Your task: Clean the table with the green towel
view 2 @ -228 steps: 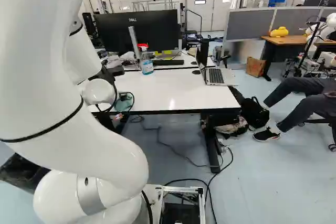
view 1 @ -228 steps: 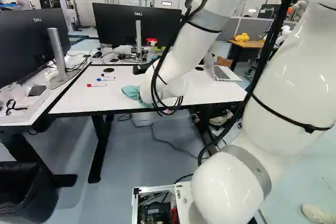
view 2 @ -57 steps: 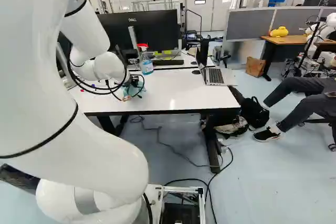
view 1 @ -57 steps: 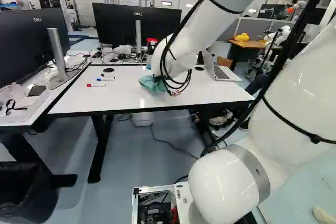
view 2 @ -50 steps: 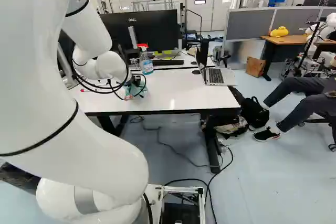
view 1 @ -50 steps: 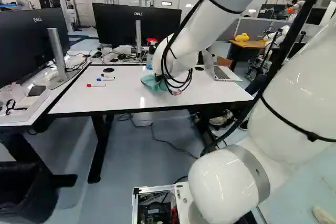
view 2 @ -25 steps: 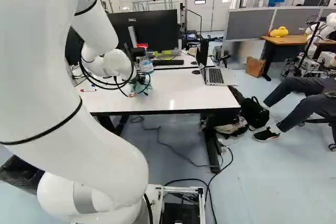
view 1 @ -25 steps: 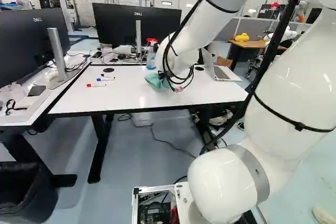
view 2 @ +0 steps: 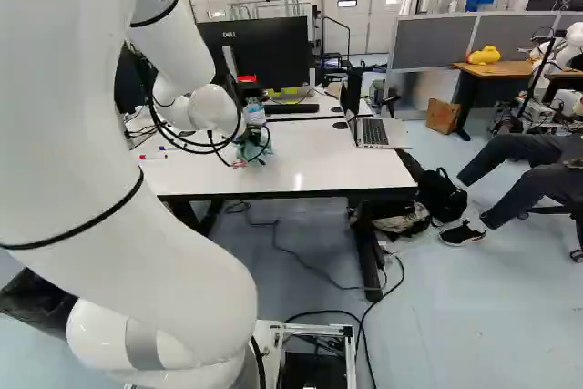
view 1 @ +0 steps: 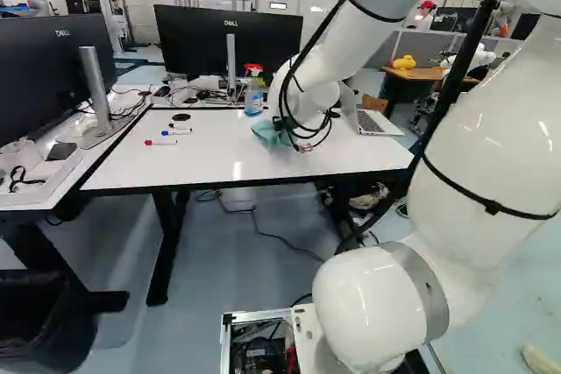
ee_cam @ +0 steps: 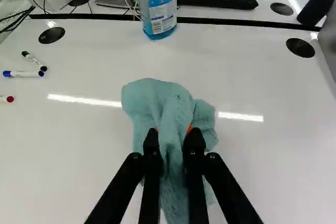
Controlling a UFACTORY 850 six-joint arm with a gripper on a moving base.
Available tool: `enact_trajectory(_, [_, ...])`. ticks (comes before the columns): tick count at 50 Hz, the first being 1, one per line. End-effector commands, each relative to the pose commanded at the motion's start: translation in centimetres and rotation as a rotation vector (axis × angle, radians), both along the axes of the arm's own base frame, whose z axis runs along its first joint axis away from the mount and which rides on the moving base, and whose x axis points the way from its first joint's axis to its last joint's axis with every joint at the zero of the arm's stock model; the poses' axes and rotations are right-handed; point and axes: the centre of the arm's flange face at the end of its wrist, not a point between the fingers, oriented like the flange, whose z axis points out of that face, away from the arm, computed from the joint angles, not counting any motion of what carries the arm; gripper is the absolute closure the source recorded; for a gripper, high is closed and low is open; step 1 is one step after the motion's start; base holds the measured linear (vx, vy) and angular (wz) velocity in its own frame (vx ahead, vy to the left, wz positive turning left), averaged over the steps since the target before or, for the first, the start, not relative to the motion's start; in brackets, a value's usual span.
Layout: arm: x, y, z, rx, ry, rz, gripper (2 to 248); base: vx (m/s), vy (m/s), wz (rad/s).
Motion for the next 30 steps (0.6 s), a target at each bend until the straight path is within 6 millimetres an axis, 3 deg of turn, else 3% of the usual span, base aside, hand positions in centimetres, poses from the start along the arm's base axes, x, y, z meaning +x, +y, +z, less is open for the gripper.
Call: enact_trajectory(30, [0.0, -4.5, 0.0, 0.0, 0.0, -0.102, 199, 0.0, 0.0, 0.0])
